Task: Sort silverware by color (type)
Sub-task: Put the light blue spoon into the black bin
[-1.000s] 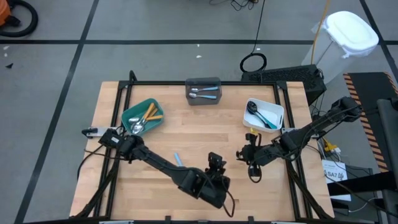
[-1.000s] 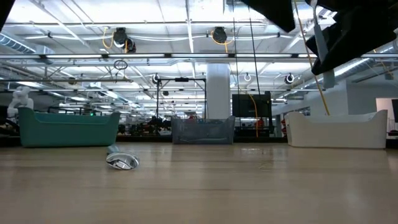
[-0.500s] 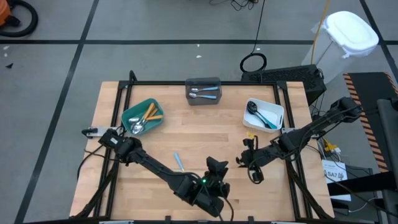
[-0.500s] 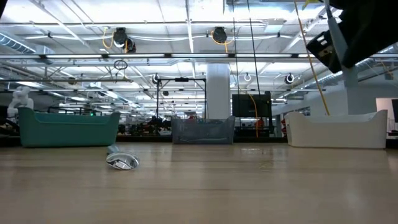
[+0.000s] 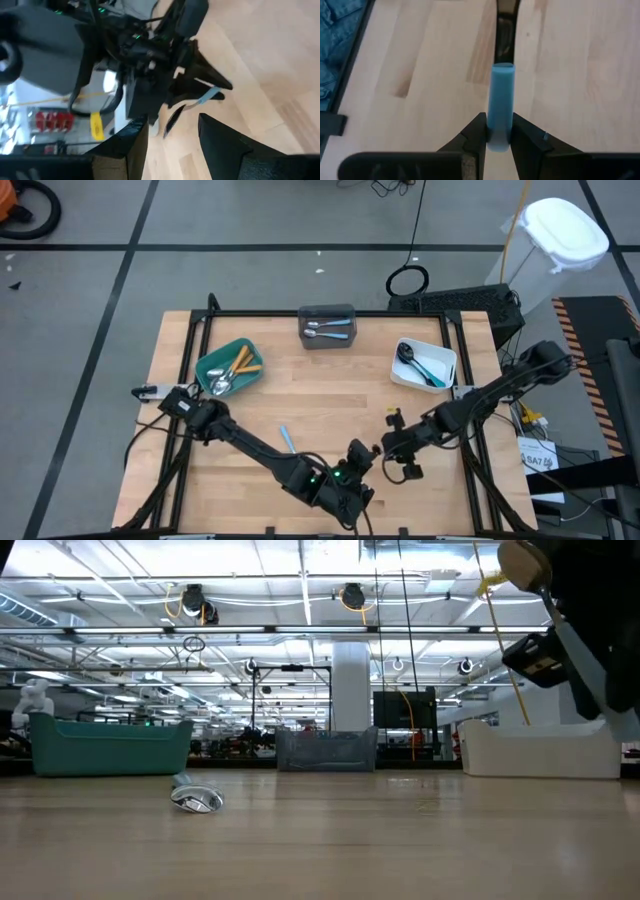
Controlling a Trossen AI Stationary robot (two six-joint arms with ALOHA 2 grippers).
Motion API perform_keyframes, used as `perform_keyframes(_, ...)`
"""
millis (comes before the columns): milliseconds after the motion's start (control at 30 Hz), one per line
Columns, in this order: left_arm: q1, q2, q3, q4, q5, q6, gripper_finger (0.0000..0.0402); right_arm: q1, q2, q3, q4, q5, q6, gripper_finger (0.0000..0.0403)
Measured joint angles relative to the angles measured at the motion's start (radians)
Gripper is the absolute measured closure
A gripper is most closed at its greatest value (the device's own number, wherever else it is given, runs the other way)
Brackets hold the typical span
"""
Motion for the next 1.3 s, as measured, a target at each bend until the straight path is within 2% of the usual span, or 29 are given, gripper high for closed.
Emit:
perform_keyframes(167,0.019,0.000,0.000,-0.001,0.019,0.008,0.0229,0.000,0.026,0.000,0.041,-0.026,0.008,0.0337)
perform_keyframes(333,0.037,0.005,0.000,-0.002,0.100,0.010,0.0229,0.000,0.030,0.000,0.040,-0.026,0.025,0.0337)
perform_keyframes(633,0.044,0.024,0.000,-0.038,0.102,0.034,0.0232,0.001,0.030,0.000,0.040,-0.026,0.020,0.0337)
perform_keyframes(1000,0.058,0.023,0.000,-0.058,0.096,0.029,0.0327,0.001,0.029,0.000,0.043,-0.034,-0.001,0.0337)
perform_keyframes(1300,0.059,0.023,0.000,-0.055,0.094,0.031,0.0337,0.001,0.029,0.000,0.072,-0.054,-0.006,0.0337)
